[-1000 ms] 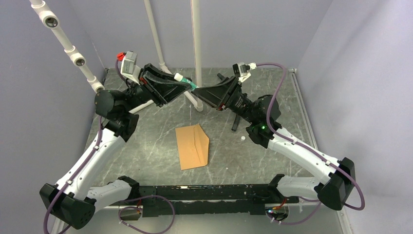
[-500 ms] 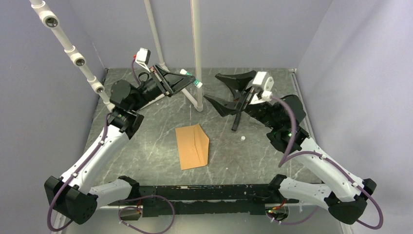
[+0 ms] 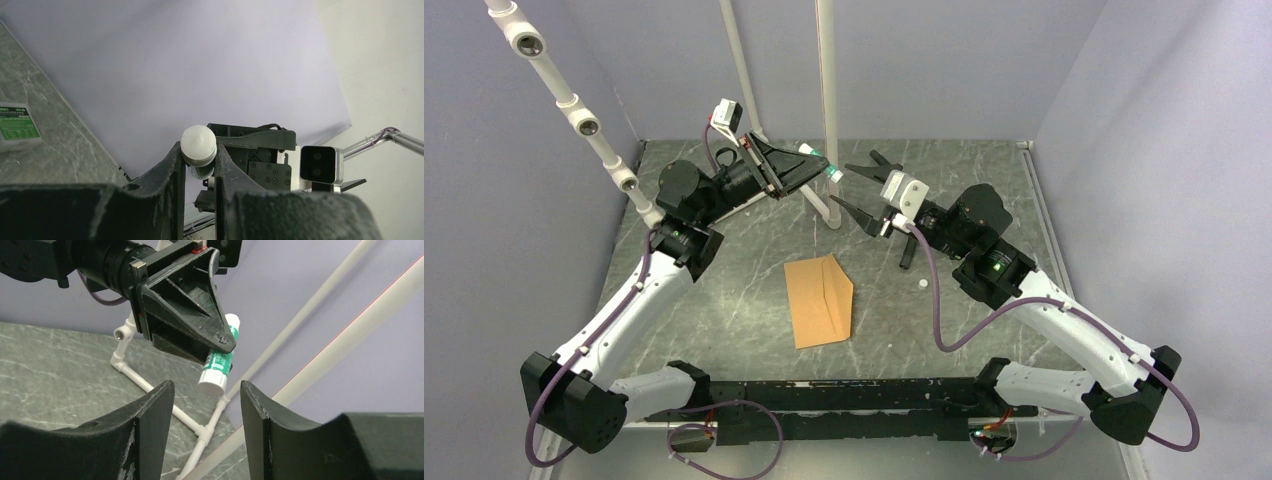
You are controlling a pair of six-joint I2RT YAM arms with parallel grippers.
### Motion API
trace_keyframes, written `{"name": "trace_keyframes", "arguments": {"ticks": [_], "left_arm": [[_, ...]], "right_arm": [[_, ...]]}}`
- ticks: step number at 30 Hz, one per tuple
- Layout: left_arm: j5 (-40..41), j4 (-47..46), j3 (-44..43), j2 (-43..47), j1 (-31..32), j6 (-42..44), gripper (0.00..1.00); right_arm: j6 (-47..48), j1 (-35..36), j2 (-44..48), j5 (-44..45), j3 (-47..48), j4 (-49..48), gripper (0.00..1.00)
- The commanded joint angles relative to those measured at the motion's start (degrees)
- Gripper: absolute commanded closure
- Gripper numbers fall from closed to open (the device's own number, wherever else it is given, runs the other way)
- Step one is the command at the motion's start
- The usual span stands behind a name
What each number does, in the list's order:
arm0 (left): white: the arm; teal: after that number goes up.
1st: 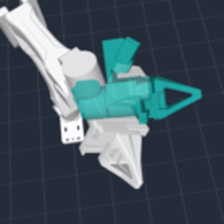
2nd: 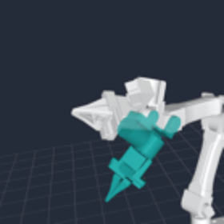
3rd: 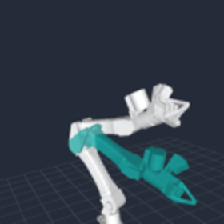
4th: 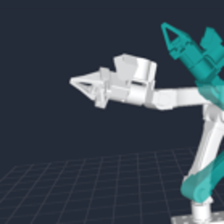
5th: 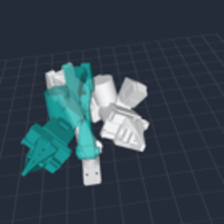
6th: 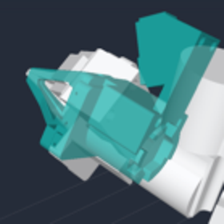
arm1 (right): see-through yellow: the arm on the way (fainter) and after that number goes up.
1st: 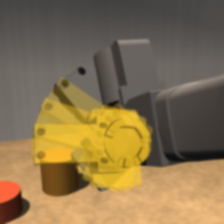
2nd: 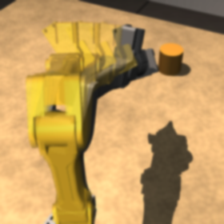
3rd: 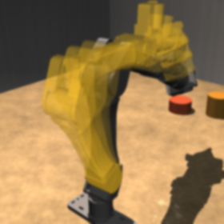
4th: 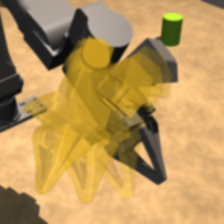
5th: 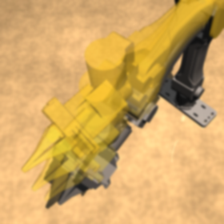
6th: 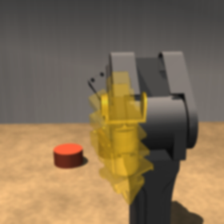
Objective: Place the letter into the envelope and seal it
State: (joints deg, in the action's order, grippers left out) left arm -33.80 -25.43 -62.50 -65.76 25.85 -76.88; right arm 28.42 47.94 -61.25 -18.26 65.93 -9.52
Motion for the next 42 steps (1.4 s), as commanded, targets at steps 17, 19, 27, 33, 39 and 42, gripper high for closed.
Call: {"name": "trace_keyframes", "arguments": {"ticks": [17, 19, 27, 33, 39, 42], "left_arm": [[-0.87, -6.13, 0.92, 0.62, -0.01, -3.45, 0.98], [-0.56, -6.06, 1.22, 0.87, -0.01, -3.32, 0.98], [-1.05, -6.26, 1.10, 0.70, 0.02, -2.57, 0.97], [-0.81, -8.90, 2.53, 1.70, 0.08, 1.56, 0.98], [-4.32, -16.12, 4.15, 2.12, 0.08, 10.47, 0.98], [-6.02, -27.19, 7.10, 2.25, 0.08, 12.07, 0.98]], "right_arm": [[-2.08, 0.22, -0.57, -2.65, -0.79, -8.10, 0.69], [-2.96, 0.22, -0.22, -2.66, -1.30, -9.37, 0.69], [-12.01, 0.22, -1.69, -1.43, -0.75, -12.35, 0.79], [-36.49, 0.27, -1.80, 2.25, -1.97, -21.61, 0.90], [-63.78, 0.09, -0.89, 10.50, -3.41, -28.40, 0.93], [-72.66, 0.09, 0.00, 14.97, -6.32, -33.38, 0.96]]}}
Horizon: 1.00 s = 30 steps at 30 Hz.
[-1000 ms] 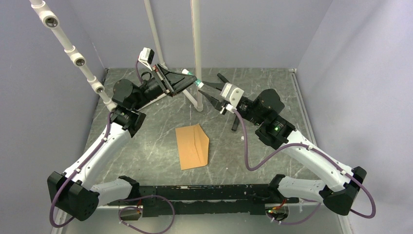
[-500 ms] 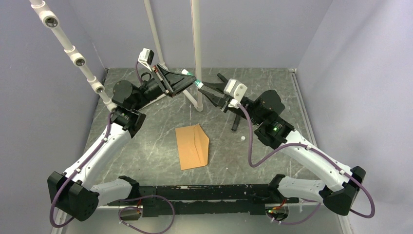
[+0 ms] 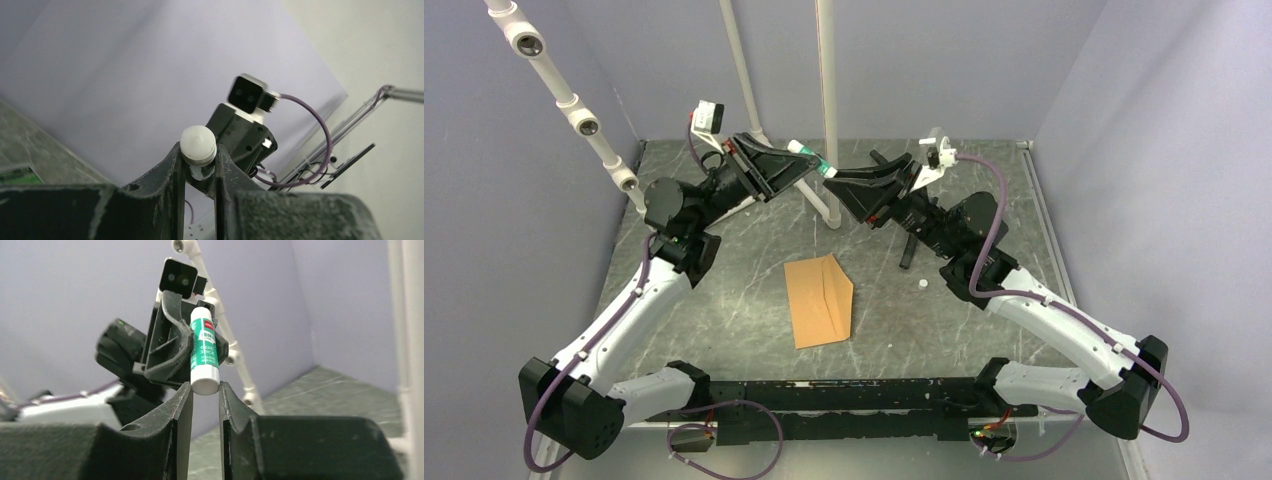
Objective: Place the letter into the envelope and seal it
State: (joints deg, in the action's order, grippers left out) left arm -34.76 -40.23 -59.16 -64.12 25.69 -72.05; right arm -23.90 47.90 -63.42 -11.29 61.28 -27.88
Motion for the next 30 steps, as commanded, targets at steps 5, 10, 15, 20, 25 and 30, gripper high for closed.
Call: {"name": "trace_keyframes", "arguments": {"ticks": [5, 10, 15, 20, 25, 30], "left_arm": [[-10.48, -18.98, 2.29, -1.01, 0.23, 7.54, 0.98], [-13.10, -18.90, 1.13, -0.57, 0.21, 10.56, 0.97], [-13.97, -16.19, -0.18, 0.21, 0.23, 14.24, 0.98], [-11.63, -15.43, -0.08, 0.43, 0.21, 13.73, 0.98], [-6.48, -10.07, -0.56, 1.76, 0.20, 11.13, 0.97], [0.84, -0.06, -1.56, 2.74, 0.23, 2.73, 0.97]], "right_arm": [[-32.78, 0.09, 2.05, 10.86, -5.53, -20.87, 0.97], [-47.60, 0.12, 0.66, 13.63, -9.74, -27.97, 0.96], [-54.53, 0.14, -1.51, 12.64, -10.84, -32.26, 0.93], [-49.94, 0.18, -1.68, 8.31, -9.57, -32.17, 0.63], [-20.46, 0.26, 4.23, 0.77, -6.99, -19.50, 0.37], [13.56, 0.31, 9.31, -0.59, -6.35, -5.60, 0.35]]}}
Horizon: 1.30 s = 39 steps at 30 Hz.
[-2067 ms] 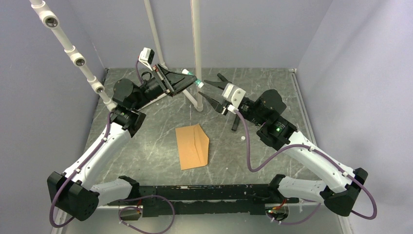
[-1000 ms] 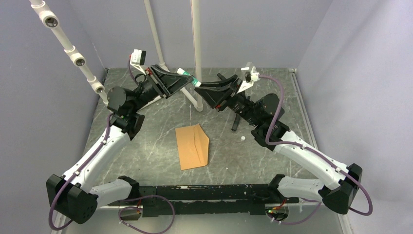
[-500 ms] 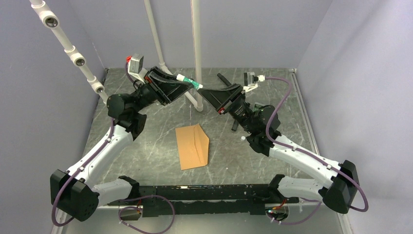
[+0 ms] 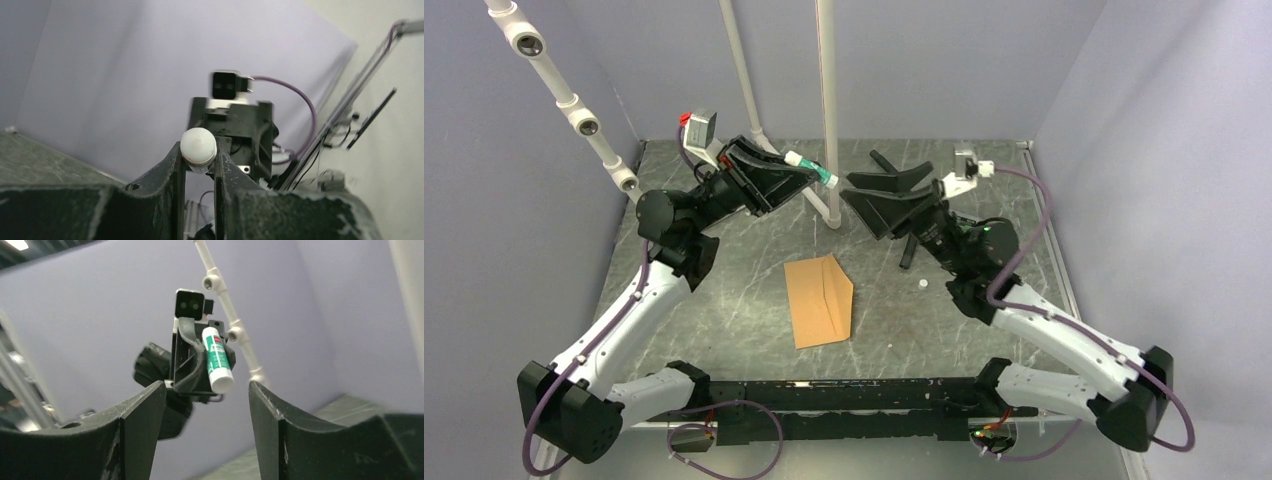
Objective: Place the letter into the envelope and seal it
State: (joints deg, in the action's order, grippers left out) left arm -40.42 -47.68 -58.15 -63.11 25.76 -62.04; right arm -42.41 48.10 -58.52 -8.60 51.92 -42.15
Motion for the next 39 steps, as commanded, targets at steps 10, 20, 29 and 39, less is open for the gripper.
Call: {"name": "trace_keyframes", "arguments": {"ticks": [10, 20, 29, 39], "left_arm": [[8.08, 1.41, -1.31, -3.59, 0.16, -28.74, 0.98], [7.58, 2.24, -1.20, -3.46, 0.16, -30.15, 0.98], [7.02, 2.78, -1.97, -3.24, 0.17, -29.50, 0.98], [6.58, -3.34, -1.06, -4.54, 0.13, -31.14, 0.98]], "right_arm": [[66.69, 0.07, -1.96, -7.57, 13.04, 13.85, 0.37], [67.88, 0.07, -6.87, -11.60, 18.16, 18.13, 0.44], [68.69, 0.07, -8.53, -12.66, 19.77, 19.12, 0.68], [69.04, 0.06, -9.79, -10.61, 20.48, 20.14, 0.58]]}}
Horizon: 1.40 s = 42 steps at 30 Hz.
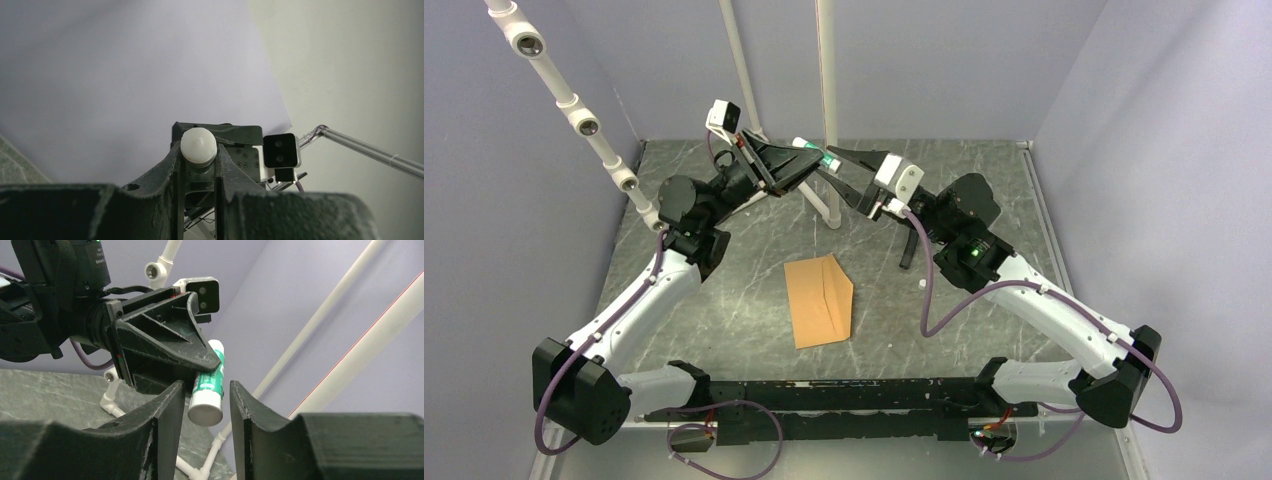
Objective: Place the letter into the envelope and seal it
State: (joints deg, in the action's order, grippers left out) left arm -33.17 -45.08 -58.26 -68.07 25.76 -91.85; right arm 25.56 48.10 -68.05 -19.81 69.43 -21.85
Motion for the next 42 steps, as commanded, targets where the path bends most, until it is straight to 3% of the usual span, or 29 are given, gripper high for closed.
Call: {"name": "trace_keyframes", "arguments": {"ticks": [1, 6, 9, 11, 14, 18, 34, 35, 39, 42], "left_arm": [[-0.75, -6.51, -0.94, 0.33, 0.16, -1.43, 0.98], [-1.31, -6.25, -0.82, 0.29, 0.17, -0.61, 0.98], [-1.26, -6.39, -0.36, 0.18, 0.14, -0.61, 0.98], [-1.52, -6.12, -0.19, 0.13, 0.17, -0.52, 0.98], [-1.71, -6.72, -0.12, -0.15, 0.16, -0.89, 0.98], [-2.01, -7.32, -0.34, -0.41, 0.17, -1.22, 0.98], [-2.66, -7.52, -0.01, -1.06, 0.17, -1.12, 0.96], [-2.62, -7.08, -0.06, -0.97, 0.17, -0.93, 0.90], [-2.00, -6.08, 0.00, -0.15, 0.17, 0.34, 0.47], [-0.96, -4.26, 0.22, 1.02, 0.08, 2.01, 0.27]], "right_arm": [[0.88, 0.04, -0.32, 0.77, 2.95, -0.32, 0.59], [-0.09, -0.01, -0.25, 1.80, 1.40, -3.90, 0.74], [-1.03, -0.01, -0.08, 2.19, 0.53, -6.31, 0.76], [-1.32, 0.04, 0.04, 1.75, 0.45, -6.85, 0.72], [-1.47, 0.06, -0.11, 1.75, 0.20, -7.27, 0.57], [-2.14, -0.01, -0.22, 2.38, 0.11, -7.59, 0.55], [-3.49, 0.07, 0.95, 0.96, -0.37, -7.54, 0.93], [-3.59, 0.11, 1.17, 1.07, -0.47, -7.40, 0.95], [-4.12, 0.07, 2.37, 1.26, -1.78, -6.92, 0.97], [-4.89, 0.00, 3.51, 1.48, -2.95, -6.03, 0.97]]}}
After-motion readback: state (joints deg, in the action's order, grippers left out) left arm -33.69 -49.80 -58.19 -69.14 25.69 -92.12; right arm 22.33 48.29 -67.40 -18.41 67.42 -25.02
